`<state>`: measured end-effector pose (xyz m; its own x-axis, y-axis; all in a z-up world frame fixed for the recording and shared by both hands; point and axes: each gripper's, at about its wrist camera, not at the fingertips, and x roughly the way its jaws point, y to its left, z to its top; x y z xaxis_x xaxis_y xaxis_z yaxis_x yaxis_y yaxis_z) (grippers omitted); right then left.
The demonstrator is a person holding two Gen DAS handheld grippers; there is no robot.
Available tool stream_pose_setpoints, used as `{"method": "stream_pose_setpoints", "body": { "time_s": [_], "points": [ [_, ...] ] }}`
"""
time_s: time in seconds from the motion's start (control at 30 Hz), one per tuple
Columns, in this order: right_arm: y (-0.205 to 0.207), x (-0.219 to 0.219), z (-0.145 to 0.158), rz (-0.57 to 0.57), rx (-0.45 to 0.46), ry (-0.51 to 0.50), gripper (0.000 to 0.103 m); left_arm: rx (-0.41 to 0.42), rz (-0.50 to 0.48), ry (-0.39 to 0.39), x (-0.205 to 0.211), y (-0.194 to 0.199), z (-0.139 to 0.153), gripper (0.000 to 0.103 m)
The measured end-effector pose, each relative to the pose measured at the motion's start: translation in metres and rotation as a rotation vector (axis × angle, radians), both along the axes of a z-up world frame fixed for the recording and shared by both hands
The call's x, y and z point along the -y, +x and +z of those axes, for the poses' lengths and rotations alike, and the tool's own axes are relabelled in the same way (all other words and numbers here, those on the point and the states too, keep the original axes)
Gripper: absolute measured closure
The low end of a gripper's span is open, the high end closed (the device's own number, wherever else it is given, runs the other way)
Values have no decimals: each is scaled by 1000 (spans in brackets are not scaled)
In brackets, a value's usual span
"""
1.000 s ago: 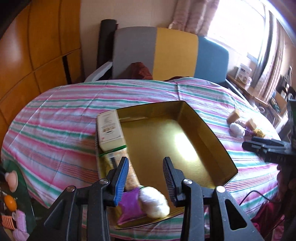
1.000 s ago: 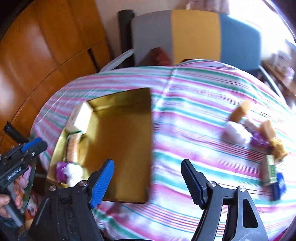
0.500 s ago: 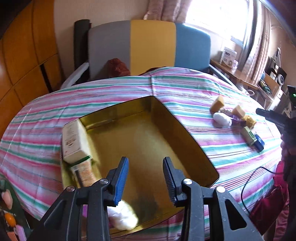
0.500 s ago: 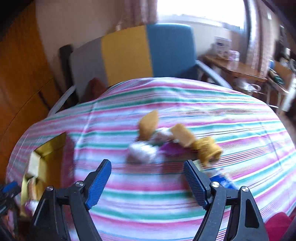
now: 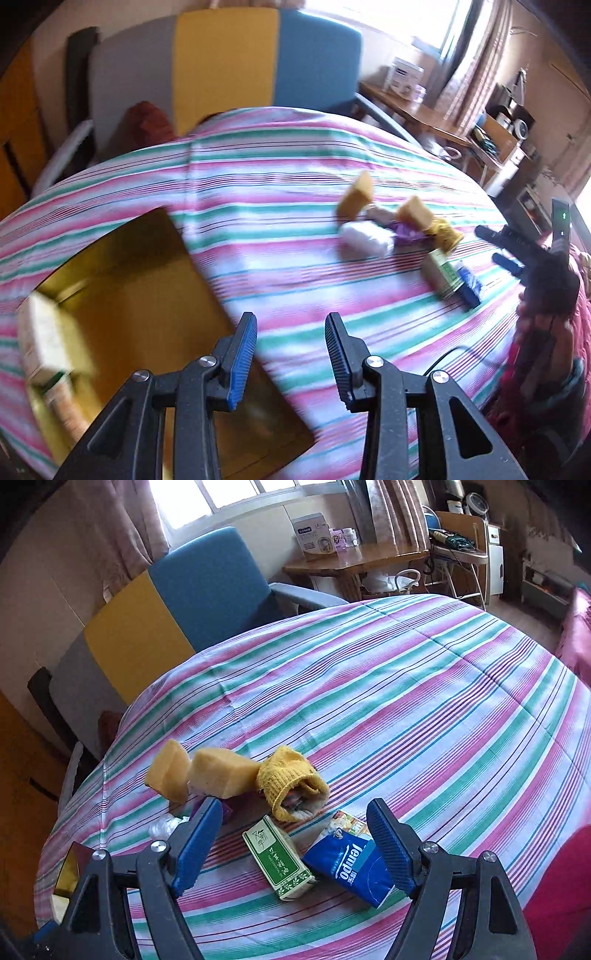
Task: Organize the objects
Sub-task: 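Grasp the second plastic-wrapped ball with the left gripper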
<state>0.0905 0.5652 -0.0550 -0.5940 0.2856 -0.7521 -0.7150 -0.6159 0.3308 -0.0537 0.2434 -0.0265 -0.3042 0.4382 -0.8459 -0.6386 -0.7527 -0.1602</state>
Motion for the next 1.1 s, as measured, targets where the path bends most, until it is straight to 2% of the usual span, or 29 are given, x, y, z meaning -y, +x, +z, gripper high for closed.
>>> {"method": "stream_pose_setpoints", "body": {
  "time_s": [0.1,0.2,0.33,0.43,0.67,0.73,0.83,0.93,1.0,1.1],
  "points": [
    [2,-1,-1,-2,-19,-24,22,48,-32,17,-36,-7,-8,65],
    [5,-4,-1,-11,-36,-41,22,150,-35,41,-70,-20,-24,65],
    [6,-7,-3,-12,-54,-67,22,287,15,73,-108,-42,-54,65],
    [7,-7,-3,-9,-66,-80,22,347,78,97,-130,-57,-71,65],
    [6,-8,-3,3,-87,-98,22,394,171,98,-164,-72,-96,64],
    [6,-9,-3,1,-90,-102,22,386,175,96,-174,-74,-102,60],
    [7,-10,-4,-6,-88,-99,22,420,200,105,-180,-80,-112,55],
    [10,-12,-2,-25,-95,-85,22,388,180,110,-180,-79,-109,59],
    [15,-16,-1,-51,-107,-82,22,388,168,118,-175,-76,-107,66],
    [21,-25,-3,-93,-110,-99,22,342,147,107,-162,-70,-98,67]
  ]
}}
